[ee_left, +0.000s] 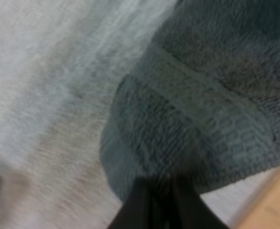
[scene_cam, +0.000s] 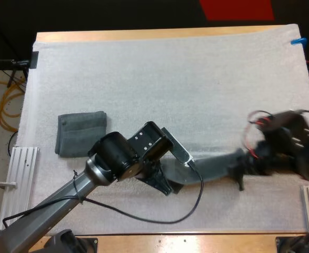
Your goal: Pick towel from pile fold and stack
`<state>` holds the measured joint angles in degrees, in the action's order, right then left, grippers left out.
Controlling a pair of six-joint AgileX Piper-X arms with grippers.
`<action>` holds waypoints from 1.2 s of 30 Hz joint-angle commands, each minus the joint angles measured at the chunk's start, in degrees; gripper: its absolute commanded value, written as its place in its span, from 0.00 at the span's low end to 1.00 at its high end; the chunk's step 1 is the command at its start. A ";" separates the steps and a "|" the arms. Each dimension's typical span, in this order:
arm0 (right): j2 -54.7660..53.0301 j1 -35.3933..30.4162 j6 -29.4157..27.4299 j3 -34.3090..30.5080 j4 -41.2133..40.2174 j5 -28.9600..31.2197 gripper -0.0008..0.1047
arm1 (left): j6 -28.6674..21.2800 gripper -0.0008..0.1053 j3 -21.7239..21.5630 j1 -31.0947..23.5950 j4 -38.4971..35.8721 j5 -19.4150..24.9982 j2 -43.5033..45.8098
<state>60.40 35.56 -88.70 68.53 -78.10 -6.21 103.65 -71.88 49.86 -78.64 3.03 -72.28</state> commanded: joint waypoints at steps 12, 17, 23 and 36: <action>20.19 -8.82 -4.56 -1.54 29.29 7.26 0.01 | -14.29 0.01 7.83 -15.53 34.41 0.09 -8.84; 26.61 -12.05 -6.94 -1.54 36.77 6.82 0.01 | -16.53 0.01 7.83 -19.40 44.29 -6.47 -15.74; 32.12 -13.41 -7.07 -1.54 41.57 8.20 0.01 | -17.03 0.01 7.83 -20.52 49.97 -6.24 -21.91; 36.28 -14.65 -7.05 -1.38 47.80 10.52 0.08 | -24.63 0.38 7.79 -20.52 56.68 -5.96 -24.15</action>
<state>96.97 21.43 -95.28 66.70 -31.13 4.25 80.02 -64.01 29.31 -23.19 -3.21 -96.72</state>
